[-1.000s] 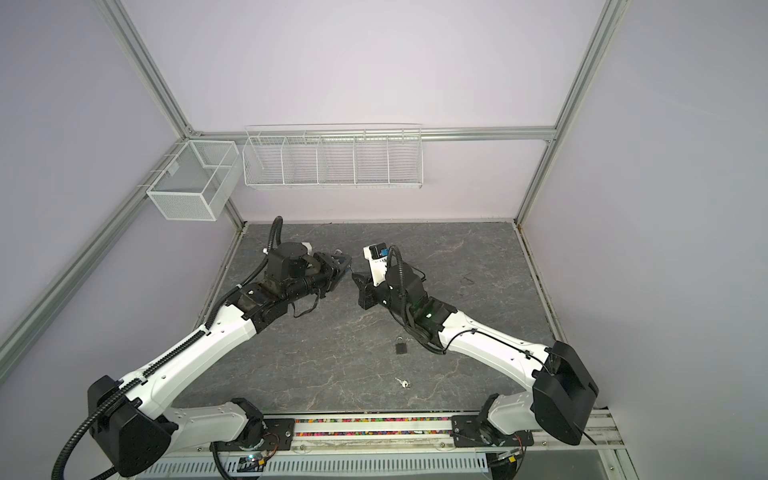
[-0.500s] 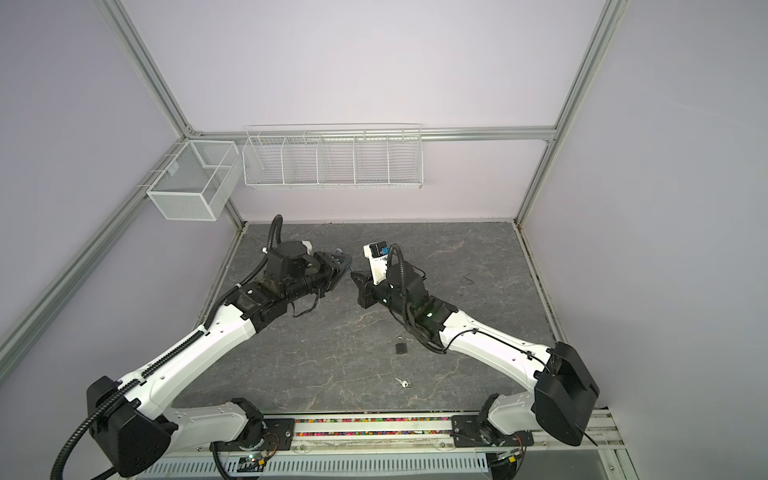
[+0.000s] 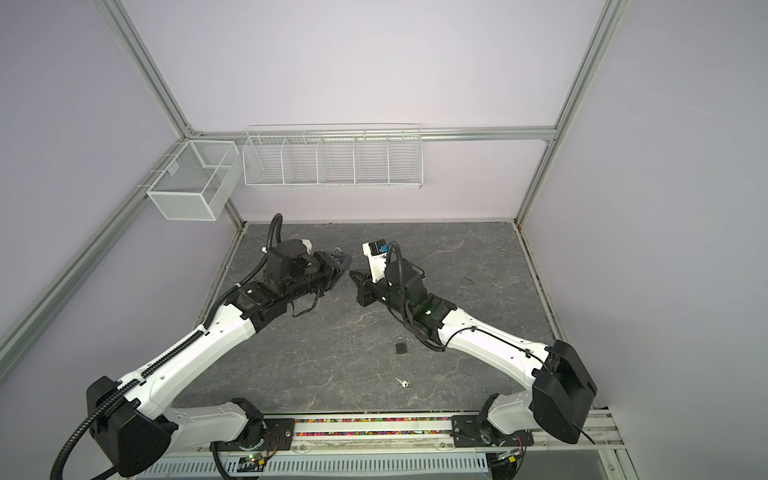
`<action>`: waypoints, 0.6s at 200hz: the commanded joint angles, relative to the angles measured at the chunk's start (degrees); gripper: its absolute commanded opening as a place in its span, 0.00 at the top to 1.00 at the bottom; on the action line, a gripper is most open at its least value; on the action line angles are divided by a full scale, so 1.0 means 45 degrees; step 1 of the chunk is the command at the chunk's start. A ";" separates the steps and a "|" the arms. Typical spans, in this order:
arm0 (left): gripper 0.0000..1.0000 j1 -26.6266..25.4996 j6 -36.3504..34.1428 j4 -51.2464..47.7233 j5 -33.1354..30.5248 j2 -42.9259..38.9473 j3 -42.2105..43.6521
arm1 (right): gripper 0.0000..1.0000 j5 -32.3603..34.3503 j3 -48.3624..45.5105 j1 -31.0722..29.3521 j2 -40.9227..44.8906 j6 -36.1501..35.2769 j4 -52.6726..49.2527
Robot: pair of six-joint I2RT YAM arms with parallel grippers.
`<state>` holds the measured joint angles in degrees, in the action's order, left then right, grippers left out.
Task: Unlock with the key
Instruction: 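Push the key held by the right gripper into the blue padlock's keyhole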
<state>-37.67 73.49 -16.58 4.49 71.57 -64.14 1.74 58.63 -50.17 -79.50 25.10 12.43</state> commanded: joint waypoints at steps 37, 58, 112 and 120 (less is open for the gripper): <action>0.90 -0.0218 -0.0819 0.0330 0.0472 -0.0217 -0.0667 | 0.94 -0.0426 0.0349 0.0154 -0.0309 0.0511 0.0236; 0.90 -0.0310 -0.1326 0.0202 0.0668 -0.0216 -0.0667 | 0.94 -0.0906 0.0403 0.0436 -0.0170 0.0984 0.0300; 0.90 -0.0694 -0.1948 -0.0248 0.0710 -0.0146 -0.0455 | 0.94 -0.1116 0.0607 0.0596 0.0265 0.1380 0.0374; 0.90 -0.0799 -0.1870 -0.0100 0.0616 -0.0187 -0.0382 | 0.94 -0.0922 0.0570 0.0518 0.0324 0.1257 0.0442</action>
<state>-38.41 66.67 -17.04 3.44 71.57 -64.55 -3.36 59.57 -48.01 -79.46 29.85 11.27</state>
